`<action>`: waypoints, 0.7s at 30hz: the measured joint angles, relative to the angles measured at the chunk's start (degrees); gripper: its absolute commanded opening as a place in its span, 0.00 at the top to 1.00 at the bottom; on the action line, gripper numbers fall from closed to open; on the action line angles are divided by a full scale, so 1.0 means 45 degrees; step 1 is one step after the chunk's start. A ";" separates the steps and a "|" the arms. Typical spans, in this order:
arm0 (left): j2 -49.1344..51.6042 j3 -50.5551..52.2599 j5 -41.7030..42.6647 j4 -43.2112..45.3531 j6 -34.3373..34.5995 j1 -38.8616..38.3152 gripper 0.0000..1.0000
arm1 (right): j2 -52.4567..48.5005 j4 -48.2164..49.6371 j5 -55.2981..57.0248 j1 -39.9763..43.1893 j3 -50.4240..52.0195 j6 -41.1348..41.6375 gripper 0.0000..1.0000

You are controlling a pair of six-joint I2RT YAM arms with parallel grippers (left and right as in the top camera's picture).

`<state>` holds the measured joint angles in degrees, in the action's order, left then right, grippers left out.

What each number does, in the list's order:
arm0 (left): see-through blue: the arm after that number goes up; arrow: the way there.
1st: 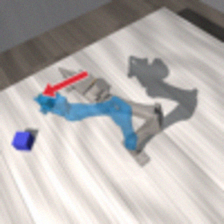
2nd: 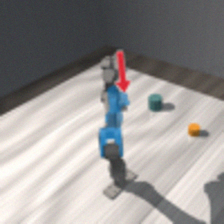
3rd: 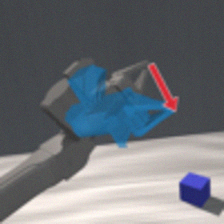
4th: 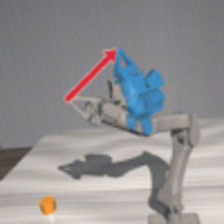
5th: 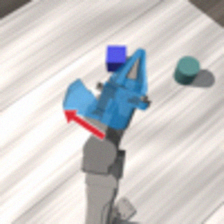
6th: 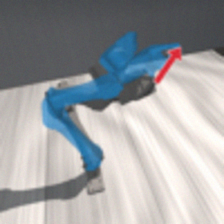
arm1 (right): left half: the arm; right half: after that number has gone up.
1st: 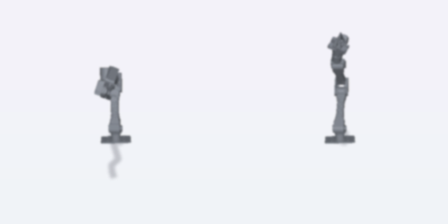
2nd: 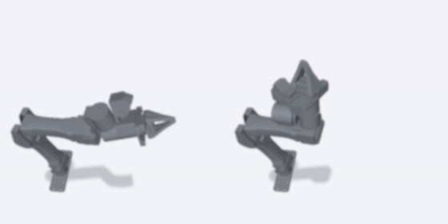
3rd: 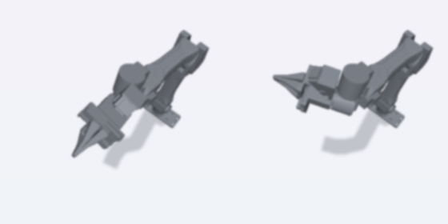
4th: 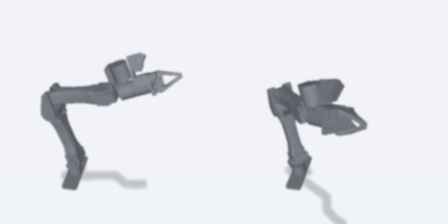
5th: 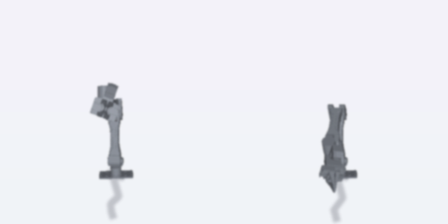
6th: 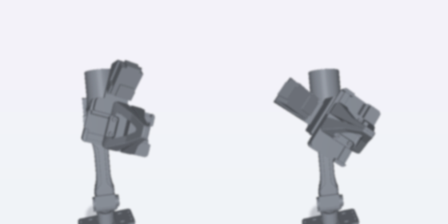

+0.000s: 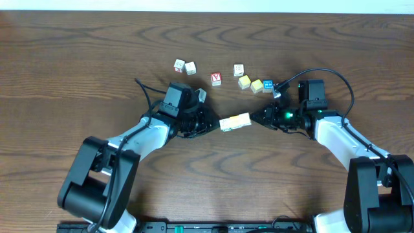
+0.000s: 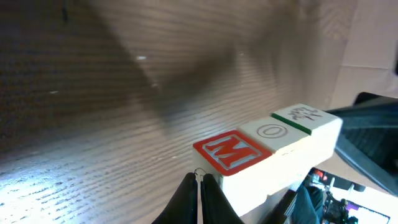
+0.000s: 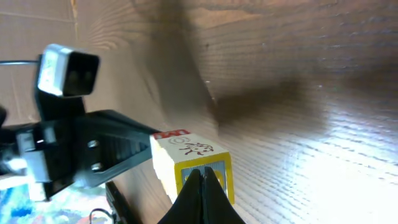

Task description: Lift 3 blocks

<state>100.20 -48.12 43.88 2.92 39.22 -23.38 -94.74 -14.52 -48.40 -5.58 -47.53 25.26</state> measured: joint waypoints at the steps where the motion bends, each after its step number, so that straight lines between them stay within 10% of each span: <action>1: -0.0117 0.0000 -0.0029 0.0010 0.0000 0.0015 0.93 | 0.0000 0.0005 0.0102 0.0000 -0.0015 0.0000 0.99; 21: -0.0729 0.0000 0.0763 0.0359 0.0000 0.0029 0.93 | -0.0010 -0.0044 0.1350 -0.0131 0.0078 0.0005 0.99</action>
<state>96.92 -48.12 47.31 4.54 39.22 -23.24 -94.78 -14.72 -42.33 -6.17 -47.18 25.28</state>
